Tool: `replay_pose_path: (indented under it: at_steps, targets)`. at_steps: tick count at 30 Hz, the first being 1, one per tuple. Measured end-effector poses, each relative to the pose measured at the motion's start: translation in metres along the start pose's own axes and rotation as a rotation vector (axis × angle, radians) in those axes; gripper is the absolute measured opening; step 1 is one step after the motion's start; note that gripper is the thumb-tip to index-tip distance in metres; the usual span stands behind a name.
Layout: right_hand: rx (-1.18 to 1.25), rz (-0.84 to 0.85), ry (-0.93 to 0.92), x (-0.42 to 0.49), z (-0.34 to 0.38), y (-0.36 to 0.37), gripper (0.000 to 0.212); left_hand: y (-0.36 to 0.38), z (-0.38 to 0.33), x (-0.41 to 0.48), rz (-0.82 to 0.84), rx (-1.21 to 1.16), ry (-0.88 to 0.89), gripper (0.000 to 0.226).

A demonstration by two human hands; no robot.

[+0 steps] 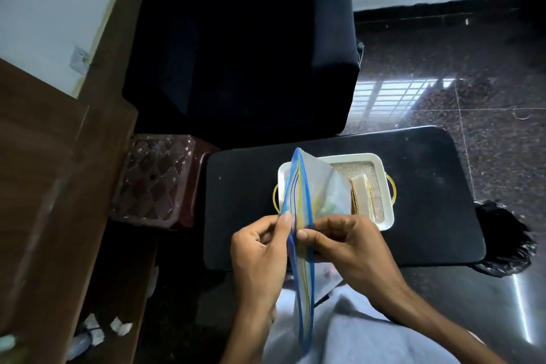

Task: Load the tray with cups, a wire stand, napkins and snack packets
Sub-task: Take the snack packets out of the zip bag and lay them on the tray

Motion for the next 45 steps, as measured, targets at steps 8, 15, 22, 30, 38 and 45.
replay_pose_path:
  at_steps: [8,15,22,30,38,45]
  targets:
    - [0.329,-0.058,0.067,-0.001,0.003,-0.015,0.018,0.011,-0.013,0.008,0.087,-0.399,-0.255,0.025]
    - [0.411,-0.183,0.075,0.001,-0.002,-0.051,0.018,0.001,-0.011,0.026,0.061,-0.641,-0.376,0.023]
    - [0.431,-0.226,-0.01,0.001,0.013,-0.07,0.014,-0.017,-0.002,0.029,0.031,-0.759,-0.444,0.023]
    - [0.385,-0.053,-0.044,0.0,0.03,-0.043,0.019,0.031,0.003,-0.005,0.107,-0.361,-0.207,0.041]
    - [0.088,-0.2,-0.095,-0.02,0.021,-0.117,0.012,0.064,-0.002,-0.015,0.173,-0.493,-0.166,0.045]
    - [-0.847,-0.382,-0.763,-0.035,0.054,-0.113,0.011,0.075,-0.004,-0.028,0.217,-0.442,-0.105,0.046]
Point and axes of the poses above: each hand's wrist, its own x-axis towards the middle knuckle, its own y-axis out of the palm, z = x × y, the point moved 5 cm from there along x, towards the middle knuckle
